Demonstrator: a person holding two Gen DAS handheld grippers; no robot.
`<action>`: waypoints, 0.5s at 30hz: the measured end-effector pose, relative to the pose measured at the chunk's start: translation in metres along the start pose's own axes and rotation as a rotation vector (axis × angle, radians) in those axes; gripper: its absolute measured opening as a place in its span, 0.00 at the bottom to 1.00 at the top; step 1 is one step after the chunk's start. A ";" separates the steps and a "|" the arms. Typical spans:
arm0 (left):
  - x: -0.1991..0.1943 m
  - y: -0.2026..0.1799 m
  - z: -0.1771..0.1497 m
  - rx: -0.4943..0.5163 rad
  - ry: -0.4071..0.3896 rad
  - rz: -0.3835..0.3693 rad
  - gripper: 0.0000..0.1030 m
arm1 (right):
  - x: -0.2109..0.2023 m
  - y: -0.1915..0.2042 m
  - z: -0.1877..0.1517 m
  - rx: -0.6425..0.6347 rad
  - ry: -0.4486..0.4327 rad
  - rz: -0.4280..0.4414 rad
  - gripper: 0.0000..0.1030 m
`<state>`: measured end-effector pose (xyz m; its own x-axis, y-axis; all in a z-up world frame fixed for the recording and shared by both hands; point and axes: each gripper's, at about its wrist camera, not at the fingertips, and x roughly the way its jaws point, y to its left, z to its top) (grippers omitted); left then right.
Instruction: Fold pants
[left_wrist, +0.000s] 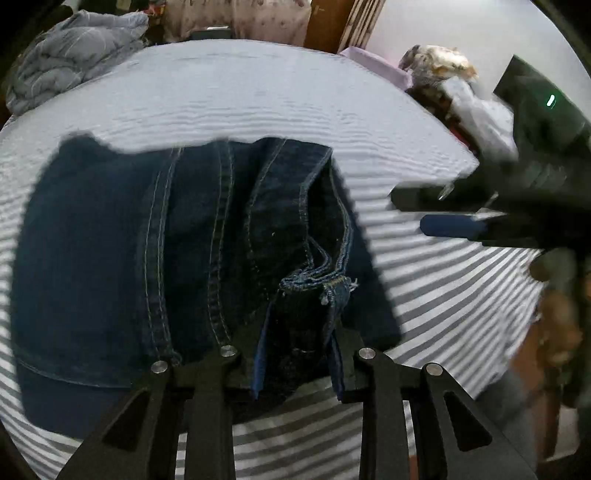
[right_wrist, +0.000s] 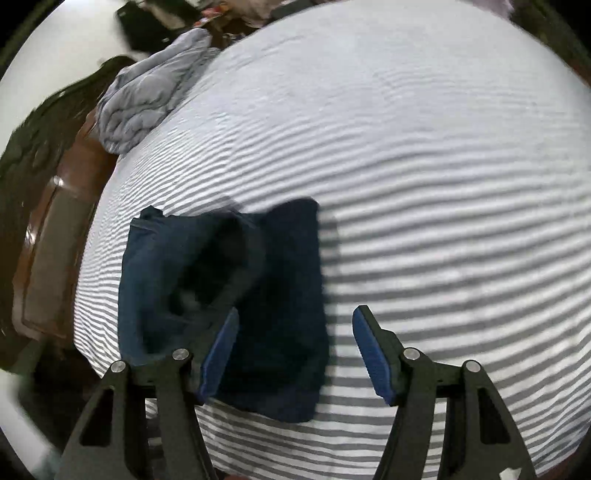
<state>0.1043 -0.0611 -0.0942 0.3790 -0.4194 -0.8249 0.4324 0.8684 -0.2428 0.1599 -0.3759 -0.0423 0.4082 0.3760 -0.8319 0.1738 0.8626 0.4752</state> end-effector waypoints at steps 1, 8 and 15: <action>-0.003 -0.005 -0.003 0.019 -0.034 0.021 0.28 | 0.005 -0.006 -0.001 0.032 0.026 0.053 0.61; -0.007 -0.011 -0.013 0.049 -0.049 0.049 0.28 | 0.035 0.000 0.016 0.092 0.074 0.213 0.64; -0.014 -0.019 -0.023 0.105 -0.079 0.089 0.29 | 0.059 0.008 0.034 0.170 0.094 0.339 0.72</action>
<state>0.0722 -0.0657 -0.0895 0.4816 -0.3648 -0.7968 0.4758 0.8724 -0.1119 0.2164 -0.3579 -0.0777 0.3853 0.6664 -0.6383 0.1920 0.6187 0.7618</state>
